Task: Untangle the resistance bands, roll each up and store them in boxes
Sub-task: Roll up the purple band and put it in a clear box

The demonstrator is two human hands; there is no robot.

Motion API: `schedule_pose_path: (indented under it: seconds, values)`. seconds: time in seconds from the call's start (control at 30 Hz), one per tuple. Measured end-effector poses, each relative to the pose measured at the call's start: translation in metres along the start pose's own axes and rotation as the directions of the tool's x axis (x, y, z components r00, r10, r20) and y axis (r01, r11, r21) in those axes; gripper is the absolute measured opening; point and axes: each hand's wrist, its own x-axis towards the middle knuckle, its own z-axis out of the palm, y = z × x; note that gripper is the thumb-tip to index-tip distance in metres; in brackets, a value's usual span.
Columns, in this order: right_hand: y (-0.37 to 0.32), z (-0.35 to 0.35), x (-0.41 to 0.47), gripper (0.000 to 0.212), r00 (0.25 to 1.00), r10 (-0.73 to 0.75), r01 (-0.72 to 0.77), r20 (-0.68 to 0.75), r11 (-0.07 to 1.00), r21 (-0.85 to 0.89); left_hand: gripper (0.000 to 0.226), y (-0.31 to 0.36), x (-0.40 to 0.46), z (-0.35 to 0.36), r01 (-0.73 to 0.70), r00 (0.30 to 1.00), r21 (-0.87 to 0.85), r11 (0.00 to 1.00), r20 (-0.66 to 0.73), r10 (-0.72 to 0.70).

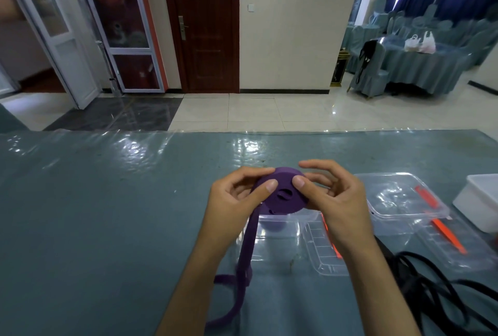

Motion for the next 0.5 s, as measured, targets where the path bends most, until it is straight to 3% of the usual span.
schedule_pose_path:
  seconds: [0.1,0.2,0.3,0.5]
  values:
    - [0.002,-0.003,-0.003,0.031,0.999,0.002,-0.003,0.042,1.0,0.015,0.031,0.001,0.001,-0.007,0.028,0.997,-0.041,0.999,0.068,-0.025]
    - [0.001,-0.005,-0.003,0.039,0.993,0.041,-0.036,0.115,0.998,-0.046,0.025,0.002,0.0,-0.004,0.0,1.0,0.0,1.0,0.018,0.0]
    - [-0.003,-0.005,-0.002,0.034,0.998,0.024,-0.024,0.055,1.0,0.002,0.021,0.003,0.001,0.004,-0.032,0.999,0.021,0.999,-0.018,0.032]
    - [-0.013,-0.003,-0.002,0.035,0.999,-0.036,0.033,0.023,0.995,0.095,0.032,0.013,0.004,-0.005,-0.124,0.986,0.044,0.991,0.118,0.118]
